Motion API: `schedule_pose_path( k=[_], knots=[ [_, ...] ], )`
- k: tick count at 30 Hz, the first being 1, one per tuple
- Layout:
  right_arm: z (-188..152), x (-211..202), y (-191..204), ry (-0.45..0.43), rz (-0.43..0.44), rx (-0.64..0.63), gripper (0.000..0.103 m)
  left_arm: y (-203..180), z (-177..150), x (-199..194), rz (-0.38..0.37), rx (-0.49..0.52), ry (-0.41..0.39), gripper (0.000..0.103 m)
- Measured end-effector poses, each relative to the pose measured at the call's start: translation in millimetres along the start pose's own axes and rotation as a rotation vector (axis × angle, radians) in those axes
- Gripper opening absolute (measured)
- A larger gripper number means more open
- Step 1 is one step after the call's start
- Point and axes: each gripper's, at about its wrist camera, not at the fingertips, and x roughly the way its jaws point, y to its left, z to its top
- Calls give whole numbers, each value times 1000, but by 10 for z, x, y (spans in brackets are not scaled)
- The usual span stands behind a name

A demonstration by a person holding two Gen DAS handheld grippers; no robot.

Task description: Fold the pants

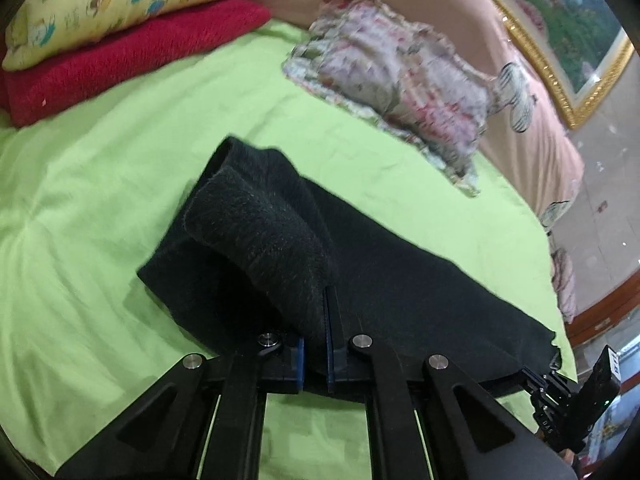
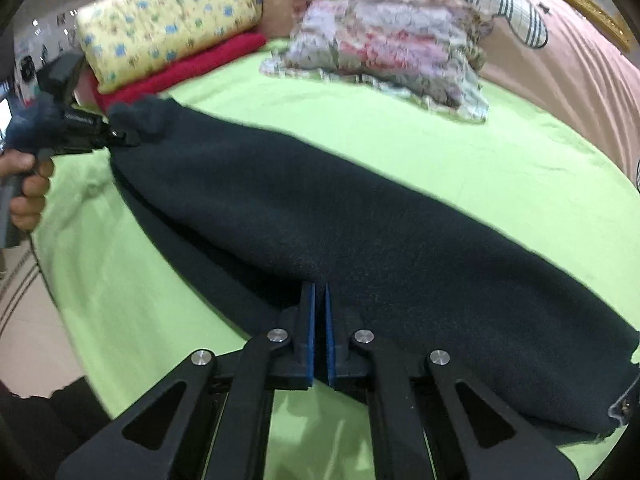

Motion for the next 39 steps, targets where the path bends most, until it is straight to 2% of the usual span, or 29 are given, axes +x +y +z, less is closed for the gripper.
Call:
schedule_pose_path(
  k=[3,8,11,12,14,16,18,24,27,30,33,35,39],
  knots=[
    [3,-149,46,-5,33,-15,5,61,-11,7,15,19,6,5],
    [-121,69,57,64,42,-5,5,192,-155,229,62,31,47,7],
    [-182,187,11,98,68,62,15,235,-198,182,57,12,27,14],
    [-176,176,8,96,81,78,17,244,-197,138,63,4,18,20],
    [-136,96,-1,75,126,103,33,301,-200,9,82,-23,-11,36],
    [-88,5,-10,42,176,127,44,383,-201,-122,77,-65,-46,56],
    [5,-49,-18,16,205,146,44,487,-197,-223,102,-108,-69,67],
    [450,80,-90,-35,220,221,44,681,-131,-166,61,-201,-29,67],
    [722,291,-154,-50,231,287,44,636,-84,-56,84,-204,-7,70],
    [989,597,-245,-26,258,341,44,583,-23,78,96,-213,12,72],
    [1198,945,-297,34,257,359,44,552,42,151,104,-215,12,72],
    [1313,1265,-316,106,267,362,44,550,65,177,104,-221,5,70],
    [1318,1711,-262,246,318,355,44,541,83,231,103,-216,-15,68]
  ],
)
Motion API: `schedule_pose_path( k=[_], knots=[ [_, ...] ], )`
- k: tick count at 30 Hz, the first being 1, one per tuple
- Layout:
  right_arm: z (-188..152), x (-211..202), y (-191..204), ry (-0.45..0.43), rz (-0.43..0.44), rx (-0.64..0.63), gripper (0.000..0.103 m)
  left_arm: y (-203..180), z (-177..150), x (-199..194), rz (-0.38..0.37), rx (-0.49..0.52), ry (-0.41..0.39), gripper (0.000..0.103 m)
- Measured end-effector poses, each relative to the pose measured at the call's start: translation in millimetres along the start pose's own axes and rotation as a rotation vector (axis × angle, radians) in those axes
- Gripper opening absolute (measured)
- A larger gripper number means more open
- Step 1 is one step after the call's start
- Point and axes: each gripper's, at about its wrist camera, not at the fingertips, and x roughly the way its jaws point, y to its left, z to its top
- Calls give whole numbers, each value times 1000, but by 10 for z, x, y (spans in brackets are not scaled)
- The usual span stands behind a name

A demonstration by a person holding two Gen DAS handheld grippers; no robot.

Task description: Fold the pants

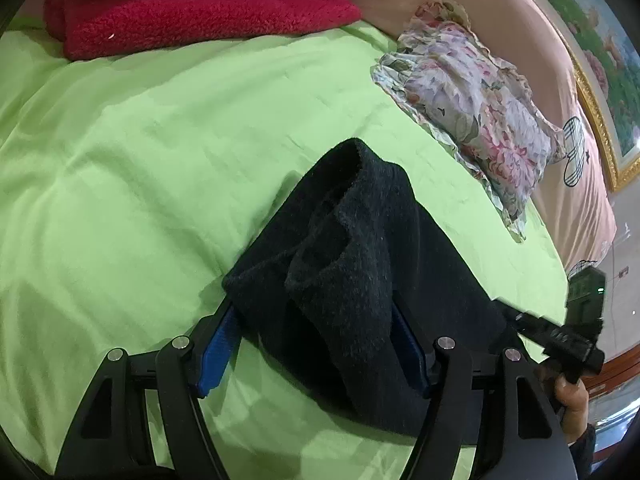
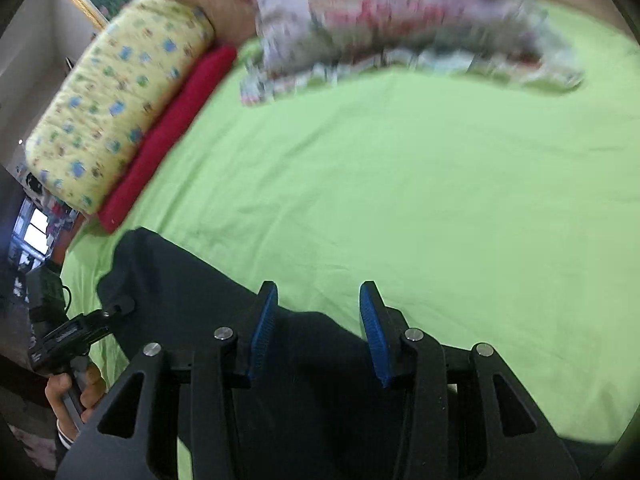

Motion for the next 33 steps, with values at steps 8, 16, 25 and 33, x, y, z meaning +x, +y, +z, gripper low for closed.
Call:
schedule_pose_path(
  k=[8,16,25,33],
  knots=[
    [-207,-34,370,12,-61,-210,14,-35,-18,-88,-72,33,-49,21],
    [-147,-219,524,-196,-159,-210,10,-208,-83,-588,-65,180,-149,20],
    [-374,-337,338,-250,-93,-27,32,-41,-76,-460,74,181,-117,55],
    [-1025,-1314,14,-399,-94,76,51,-277,-88,-918,16,171,-196,61]
  ],
)
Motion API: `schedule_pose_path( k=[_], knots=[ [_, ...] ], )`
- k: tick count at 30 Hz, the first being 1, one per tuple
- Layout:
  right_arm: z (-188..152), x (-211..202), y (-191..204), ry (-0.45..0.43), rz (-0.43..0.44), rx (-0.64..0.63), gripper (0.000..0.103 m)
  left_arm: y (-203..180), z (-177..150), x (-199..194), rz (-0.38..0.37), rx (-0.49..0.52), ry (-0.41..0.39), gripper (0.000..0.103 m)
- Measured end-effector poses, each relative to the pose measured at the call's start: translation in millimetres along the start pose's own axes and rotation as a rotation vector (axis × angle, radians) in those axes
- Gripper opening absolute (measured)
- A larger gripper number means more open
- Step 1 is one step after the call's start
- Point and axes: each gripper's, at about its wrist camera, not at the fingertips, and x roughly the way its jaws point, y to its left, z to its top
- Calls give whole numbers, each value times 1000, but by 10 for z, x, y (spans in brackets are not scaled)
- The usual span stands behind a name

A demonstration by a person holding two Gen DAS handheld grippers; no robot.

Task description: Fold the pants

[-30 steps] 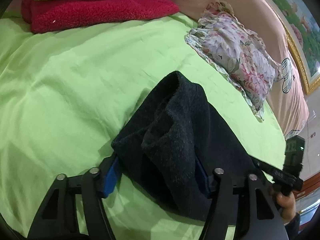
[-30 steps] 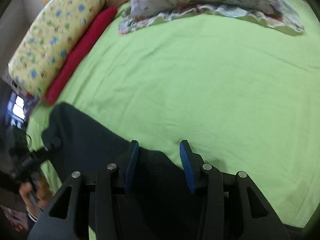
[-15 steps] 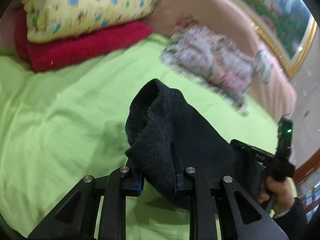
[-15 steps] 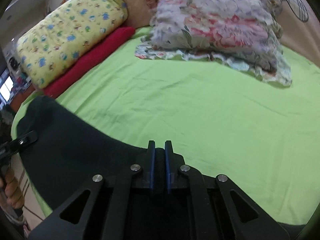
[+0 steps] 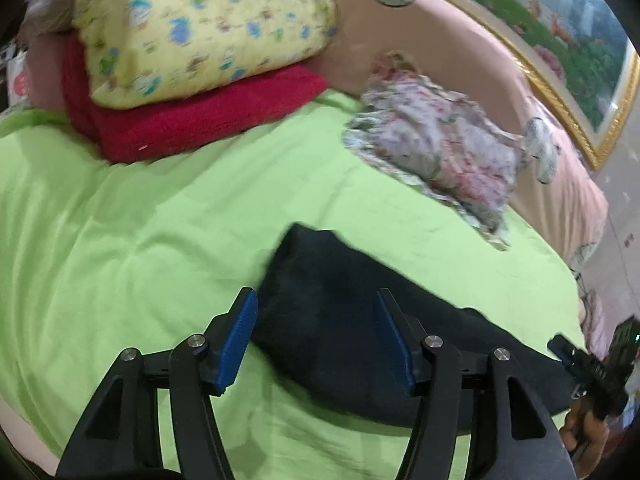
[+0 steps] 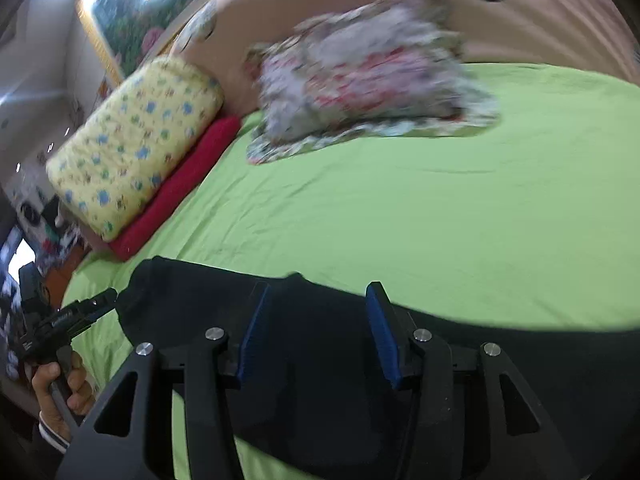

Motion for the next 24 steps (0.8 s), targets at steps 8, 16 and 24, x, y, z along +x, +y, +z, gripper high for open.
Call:
schedule_pose_path(
  k=[8,16,24],
  knots=[
    [-430,-702,-672,-37,-81,163,51,-869,-116,79,-126,136,55,67],
    [-781,-1229,-1075,-87,-115,268,52,-1625,-419,204,-225,252,151,71],
    [-988,-1584,-1497,-150,-170,400,56,-2312,-713,323,-302,367,235,75]
  ],
)
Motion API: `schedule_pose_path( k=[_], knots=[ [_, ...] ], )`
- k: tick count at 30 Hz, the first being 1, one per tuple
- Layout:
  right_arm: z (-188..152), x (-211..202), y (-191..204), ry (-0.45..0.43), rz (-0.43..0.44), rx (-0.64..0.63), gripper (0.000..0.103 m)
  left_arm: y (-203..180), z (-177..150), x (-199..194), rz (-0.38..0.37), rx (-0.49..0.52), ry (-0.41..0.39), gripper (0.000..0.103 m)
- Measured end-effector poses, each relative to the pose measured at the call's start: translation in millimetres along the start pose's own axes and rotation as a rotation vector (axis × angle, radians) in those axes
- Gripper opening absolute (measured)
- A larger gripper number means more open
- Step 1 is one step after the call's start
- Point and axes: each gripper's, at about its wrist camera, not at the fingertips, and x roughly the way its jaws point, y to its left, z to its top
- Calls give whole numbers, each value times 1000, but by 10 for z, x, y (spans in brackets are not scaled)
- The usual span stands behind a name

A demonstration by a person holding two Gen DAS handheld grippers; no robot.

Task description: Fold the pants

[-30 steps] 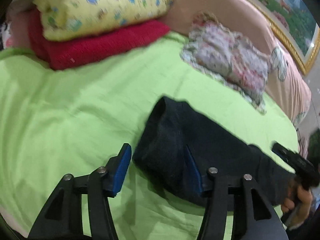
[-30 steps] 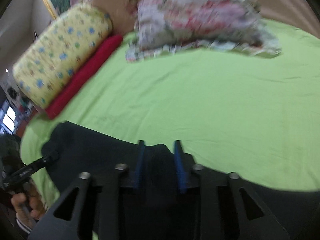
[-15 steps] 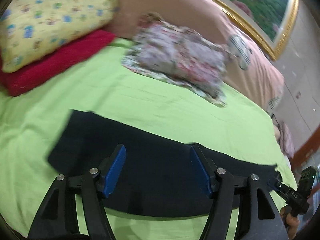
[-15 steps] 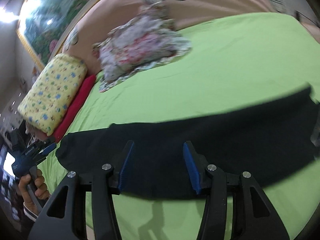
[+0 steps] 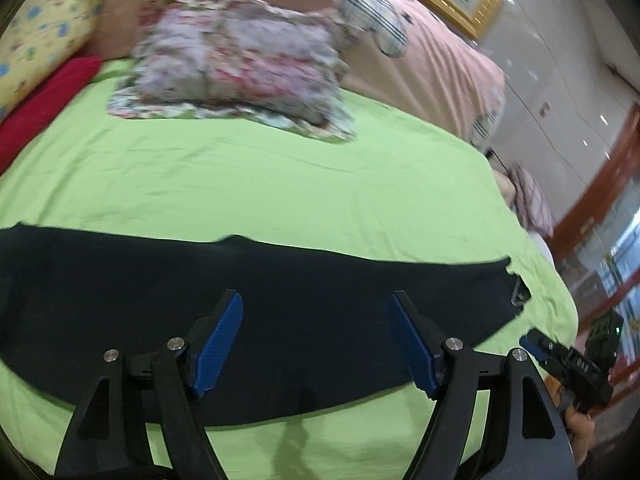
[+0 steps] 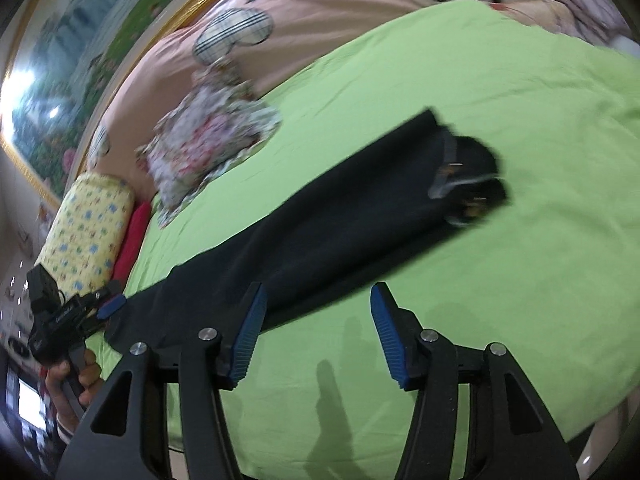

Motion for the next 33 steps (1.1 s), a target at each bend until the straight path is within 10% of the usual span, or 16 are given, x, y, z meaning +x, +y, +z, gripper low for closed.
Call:
schedule_pose_path(
  k=[25,29,33],
  knots=[
    [353,202,-799,-134,4,322,56,-1531,358,1261,-195,347,237,78],
    [334,219,-862,-139,-17,316,18,-1766,415,1548,-241,399,305,78],
    [281,172,-901,-158,-3,305,13,-2029,473,1844,-286,464,371,78]
  ],
)
